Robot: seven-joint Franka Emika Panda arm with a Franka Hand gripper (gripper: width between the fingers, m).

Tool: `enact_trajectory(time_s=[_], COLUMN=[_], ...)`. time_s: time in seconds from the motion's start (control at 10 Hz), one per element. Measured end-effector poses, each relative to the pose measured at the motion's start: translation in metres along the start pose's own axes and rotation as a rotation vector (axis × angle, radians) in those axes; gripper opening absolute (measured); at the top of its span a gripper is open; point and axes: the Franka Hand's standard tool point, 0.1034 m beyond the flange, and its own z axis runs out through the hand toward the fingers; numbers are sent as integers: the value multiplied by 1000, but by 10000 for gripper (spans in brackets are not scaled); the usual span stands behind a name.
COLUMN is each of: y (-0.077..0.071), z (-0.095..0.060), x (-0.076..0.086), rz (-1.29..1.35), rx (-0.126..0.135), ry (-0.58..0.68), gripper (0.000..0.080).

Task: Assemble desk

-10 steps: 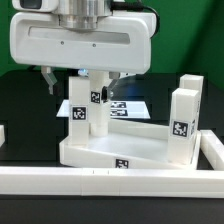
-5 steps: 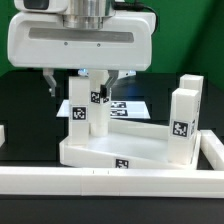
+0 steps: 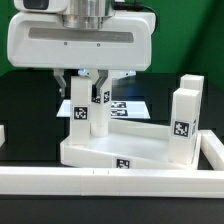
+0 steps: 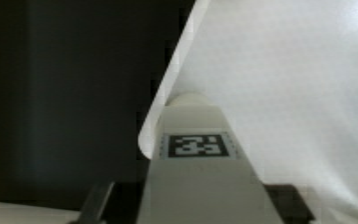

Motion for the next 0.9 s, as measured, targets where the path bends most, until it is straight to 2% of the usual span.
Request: enact_trajectory(time_s=[0.2,0.5,0.8,0.9], y=[0,0,-1,-2], z=[0,0,1,2], x=[0,-4,-3,-3], rz=[41,351,671,769], rx=[0,19,52,51], ry=[0,-20,-19,-23], gripper=[288,288,289,289])
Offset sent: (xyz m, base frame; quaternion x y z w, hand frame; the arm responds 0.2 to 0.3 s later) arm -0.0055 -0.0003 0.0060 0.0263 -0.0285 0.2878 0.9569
